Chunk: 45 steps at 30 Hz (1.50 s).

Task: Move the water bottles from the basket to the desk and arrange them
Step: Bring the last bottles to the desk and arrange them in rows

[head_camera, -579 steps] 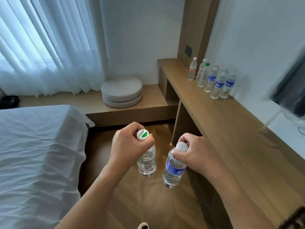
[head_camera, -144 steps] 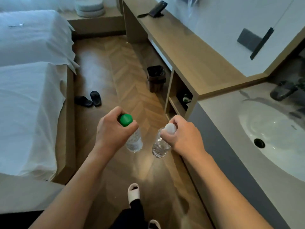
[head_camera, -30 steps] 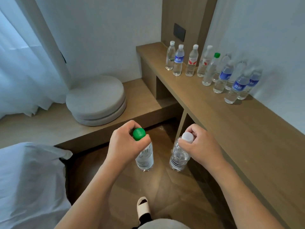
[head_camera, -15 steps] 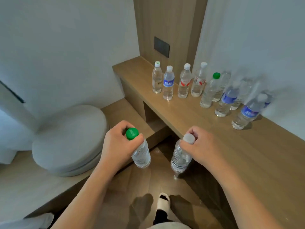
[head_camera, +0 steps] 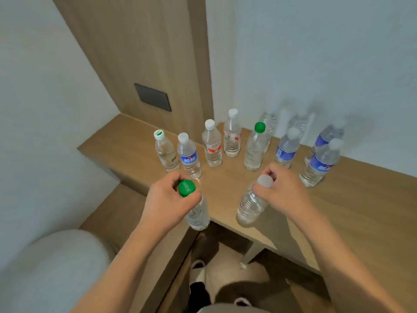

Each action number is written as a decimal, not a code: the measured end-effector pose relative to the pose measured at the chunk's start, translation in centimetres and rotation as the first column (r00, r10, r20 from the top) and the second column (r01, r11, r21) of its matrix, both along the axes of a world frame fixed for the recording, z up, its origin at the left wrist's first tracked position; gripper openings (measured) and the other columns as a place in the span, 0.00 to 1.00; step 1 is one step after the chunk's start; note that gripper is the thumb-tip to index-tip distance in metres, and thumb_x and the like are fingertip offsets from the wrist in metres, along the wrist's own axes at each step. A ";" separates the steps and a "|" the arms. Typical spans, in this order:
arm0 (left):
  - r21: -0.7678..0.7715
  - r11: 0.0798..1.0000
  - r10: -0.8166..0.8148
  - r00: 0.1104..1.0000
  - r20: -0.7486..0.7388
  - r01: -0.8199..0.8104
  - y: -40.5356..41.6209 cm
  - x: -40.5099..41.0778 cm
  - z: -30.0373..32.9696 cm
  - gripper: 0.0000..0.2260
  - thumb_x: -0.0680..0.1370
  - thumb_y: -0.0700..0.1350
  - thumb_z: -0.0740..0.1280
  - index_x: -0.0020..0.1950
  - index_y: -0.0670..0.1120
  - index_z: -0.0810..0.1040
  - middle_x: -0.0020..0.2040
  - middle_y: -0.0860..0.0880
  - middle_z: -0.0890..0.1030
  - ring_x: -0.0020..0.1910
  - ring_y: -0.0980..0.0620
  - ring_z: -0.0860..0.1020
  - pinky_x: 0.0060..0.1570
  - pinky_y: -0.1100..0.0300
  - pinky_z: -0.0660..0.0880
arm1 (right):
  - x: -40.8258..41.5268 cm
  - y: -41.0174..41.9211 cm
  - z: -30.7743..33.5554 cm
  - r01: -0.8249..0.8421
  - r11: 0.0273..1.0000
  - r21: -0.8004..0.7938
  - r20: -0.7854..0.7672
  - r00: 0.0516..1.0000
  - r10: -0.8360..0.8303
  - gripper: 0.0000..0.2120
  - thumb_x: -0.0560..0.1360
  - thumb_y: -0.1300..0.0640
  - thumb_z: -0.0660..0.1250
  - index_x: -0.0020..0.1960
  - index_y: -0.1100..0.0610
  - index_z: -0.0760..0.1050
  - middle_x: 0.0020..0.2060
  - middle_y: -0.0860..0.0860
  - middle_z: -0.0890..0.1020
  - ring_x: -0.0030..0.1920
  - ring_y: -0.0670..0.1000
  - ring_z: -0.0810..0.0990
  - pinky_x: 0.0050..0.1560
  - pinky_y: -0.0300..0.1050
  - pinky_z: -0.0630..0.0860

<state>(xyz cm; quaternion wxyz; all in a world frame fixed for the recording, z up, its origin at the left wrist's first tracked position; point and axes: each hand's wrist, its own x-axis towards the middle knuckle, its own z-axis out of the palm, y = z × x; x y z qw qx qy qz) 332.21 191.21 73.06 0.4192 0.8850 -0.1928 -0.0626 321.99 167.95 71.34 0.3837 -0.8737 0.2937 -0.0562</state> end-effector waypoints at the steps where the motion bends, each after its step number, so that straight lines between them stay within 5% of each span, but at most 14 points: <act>1: -0.004 0.998 -0.061 0.998 -0.003 0.061 -0.9 1.4 -0.2 0.10 0.68 0.45 0.76 0.38 0.52 0.75 0.31 0.55 0.77 0.29 0.57 0.72 0.32 0.58 0.72 | 0.5 -0.2 -0.1 0.049 0.999 -0.007 0.002 0.999 -0.049 0.13 0.66 0.49 0.74 0.40 0.50 0.70 0.36 0.47 0.78 0.38 0.50 0.76 0.39 0.50 0.74; 10: 0.120 0.921 -0.380 0.923 0.055 0.371 -9.6 11.0 -0.7 0.11 0.67 0.54 0.74 0.39 0.52 0.74 0.33 0.53 0.78 0.34 0.55 0.76 0.34 0.53 0.75 | 3.1 -3.9 0.2 0.340 0.939 -0.048 0.008 0.940 -0.340 0.10 0.66 0.52 0.73 0.41 0.51 0.72 0.34 0.47 0.78 0.35 0.49 0.75 0.37 0.48 0.73; 14: 0.187 0.899 -0.414 0.908 0.066 0.396 -13.0 12.0 -1.8 0.11 0.68 0.53 0.73 0.39 0.51 0.73 0.33 0.53 0.78 0.35 0.53 0.76 0.34 0.56 0.73 | 3.1 -5.9 -0.8 0.343 0.938 -0.058 -0.021 0.939 -0.344 0.09 0.67 0.52 0.72 0.42 0.49 0.73 0.35 0.46 0.78 0.36 0.48 0.75 0.34 0.45 0.70; 22: 0.404 0.821 -0.497 0.853 0.159 0.403 -17.6 11.4 -5.3 0.14 0.71 0.59 0.69 0.42 0.51 0.70 0.33 0.53 0.76 0.33 0.54 0.74 0.29 0.59 0.66 | 3.3 -9.5 -3.5 0.258 0.966 -0.032 -0.118 0.958 -0.260 0.08 0.68 0.51 0.70 0.44 0.49 0.71 0.38 0.45 0.79 0.41 0.50 0.78 0.43 0.50 0.76; 35: 0.448 0.795 -0.487 0.871 0.068 0.410 -20.6 10.4 -6.7 0.13 0.74 0.58 0.67 0.47 0.52 0.66 0.36 0.54 0.76 0.36 0.52 0.77 0.32 0.57 0.71 | 3.9 -10.5 -5.3 0.227 0.974 0.028 -0.087 0.971 -0.224 0.09 0.73 0.49 0.69 0.50 0.49 0.72 0.42 0.47 0.78 0.44 0.50 0.77 0.44 0.48 0.74; 41: 0.502 0.737 -0.543 0.838 0.040 0.453 -18.8 10.8 -5.4 0.19 0.74 0.64 0.65 0.55 0.53 0.69 0.40 0.54 0.79 0.41 0.52 0.79 0.38 0.55 0.77 | 4.4 -10.4 -2.9 0.171 0.983 -0.065 -0.260 0.948 -0.182 0.21 0.71 0.37 0.69 0.56 0.48 0.70 0.46 0.46 0.79 0.48 0.50 0.78 0.46 0.49 0.75; 45: 0.274 0.885 -0.382 0.924 -0.032 0.376 -15.9 12.3 -1.8 0.15 0.76 0.63 0.66 0.52 0.53 0.72 0.37 0.52 0.77 0.38 0.53 0.77 0.39 0.56 0.73 | 5.8 -10.3 1.1 0.155 0.942 -0.296 -0.273 0.932 -0.239 0.24 0.77 0.41 0.63 0.68 0.52 0.68 0.55 0.50 0.80 0.54 0.54 0.79 0.49 0.49 0.74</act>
